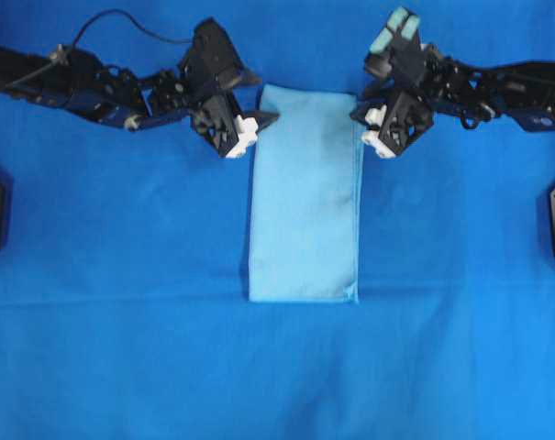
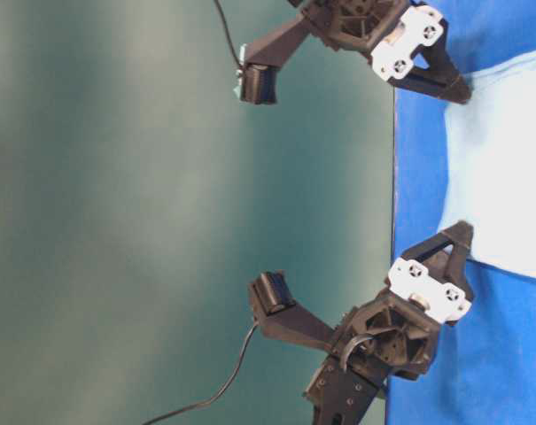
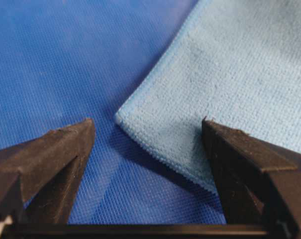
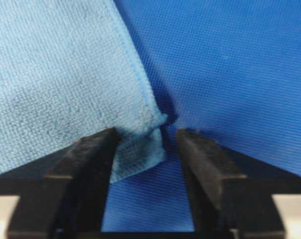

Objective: Fold the light blue towel.
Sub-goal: 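Move both grippers to the strip's far corners and pinch them, then fold the far end down toward the near end with both grippers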

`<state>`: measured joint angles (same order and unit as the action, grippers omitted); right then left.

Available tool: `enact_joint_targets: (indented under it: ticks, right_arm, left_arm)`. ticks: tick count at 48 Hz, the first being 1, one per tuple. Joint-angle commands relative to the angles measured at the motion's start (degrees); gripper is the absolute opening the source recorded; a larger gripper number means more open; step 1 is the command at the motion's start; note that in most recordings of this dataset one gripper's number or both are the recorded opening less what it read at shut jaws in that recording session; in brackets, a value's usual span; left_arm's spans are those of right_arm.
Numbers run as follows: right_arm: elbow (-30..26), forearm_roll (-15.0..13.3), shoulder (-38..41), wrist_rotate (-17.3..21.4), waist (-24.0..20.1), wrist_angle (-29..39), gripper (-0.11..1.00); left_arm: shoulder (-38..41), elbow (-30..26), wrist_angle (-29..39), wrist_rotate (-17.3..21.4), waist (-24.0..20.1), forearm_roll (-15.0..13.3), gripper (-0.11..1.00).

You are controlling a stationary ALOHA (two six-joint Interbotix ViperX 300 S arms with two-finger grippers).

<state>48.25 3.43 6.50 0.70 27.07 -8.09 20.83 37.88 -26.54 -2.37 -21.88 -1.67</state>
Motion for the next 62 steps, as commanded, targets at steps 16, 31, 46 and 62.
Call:
enact_joint_targets:
  ticks: [16, 31, 46, 62]
  right_arm:
    - [-1.76, -1.14, 1.23, -0.35, -0.53, -0.35, 0.05]
    - [-0.79, -0.88, -0.70, 0.35, -0.62, -0.18, 0.05]
    - [0.26, -1.23, -7.91, -0.18, -0.53, 0.00, 0.05]
    - [0.35, -1.23, -9.84, 0.09, -1.14, 2.55, 0.05]
  left_arm:
    - [-0.09, -0.26, -0.35, 0.79, 1.49, 0.18, 0.11]
    - [-2.90, 0.44, 1.58, 4.22, 1.41, 0.18, 0.04]
    - [-9.05, 0.44, 3.87, 7.47, 1.05, 0.09, 0.04]
    - [-10.46, 0.97, 5.98, 8.88, 2.55, 0.18, 0.04]
